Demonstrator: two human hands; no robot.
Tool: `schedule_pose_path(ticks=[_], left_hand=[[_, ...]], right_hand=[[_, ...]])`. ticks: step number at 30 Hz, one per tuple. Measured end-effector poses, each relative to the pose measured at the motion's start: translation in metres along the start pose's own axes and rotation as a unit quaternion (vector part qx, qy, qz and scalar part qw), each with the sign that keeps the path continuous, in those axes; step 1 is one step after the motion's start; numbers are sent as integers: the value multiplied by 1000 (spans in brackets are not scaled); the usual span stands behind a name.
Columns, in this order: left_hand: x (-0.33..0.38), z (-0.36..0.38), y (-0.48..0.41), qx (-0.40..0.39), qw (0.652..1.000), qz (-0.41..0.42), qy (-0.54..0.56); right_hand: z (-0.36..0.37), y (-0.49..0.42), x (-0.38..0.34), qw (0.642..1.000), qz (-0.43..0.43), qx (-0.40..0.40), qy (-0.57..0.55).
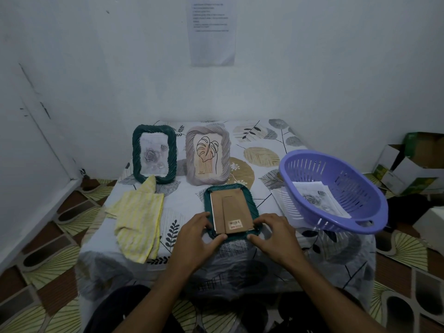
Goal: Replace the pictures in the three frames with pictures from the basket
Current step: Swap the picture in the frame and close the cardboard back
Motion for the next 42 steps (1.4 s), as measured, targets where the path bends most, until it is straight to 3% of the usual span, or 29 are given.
schedule_pose_path(ticks=[15, 42], left_hand=[[-2, 3, 5, 19, 995, -59, 73], [-5, 7, 4, 14, 994, -16, 105]], right_hand=[[5, 0, 1, 999, 14, -27, 27], [3, 0, 0, 999, 11, -45, 19]])
Point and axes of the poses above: each hand's wrist, its own y-axis away from the middle knuckle, its own z-axis out of the palm, x = y × z, the point moved 3 cm from there along -y, towards the middle knuckle, and after that the axes turned 7 degrees about -y, right-handed, at the moved point
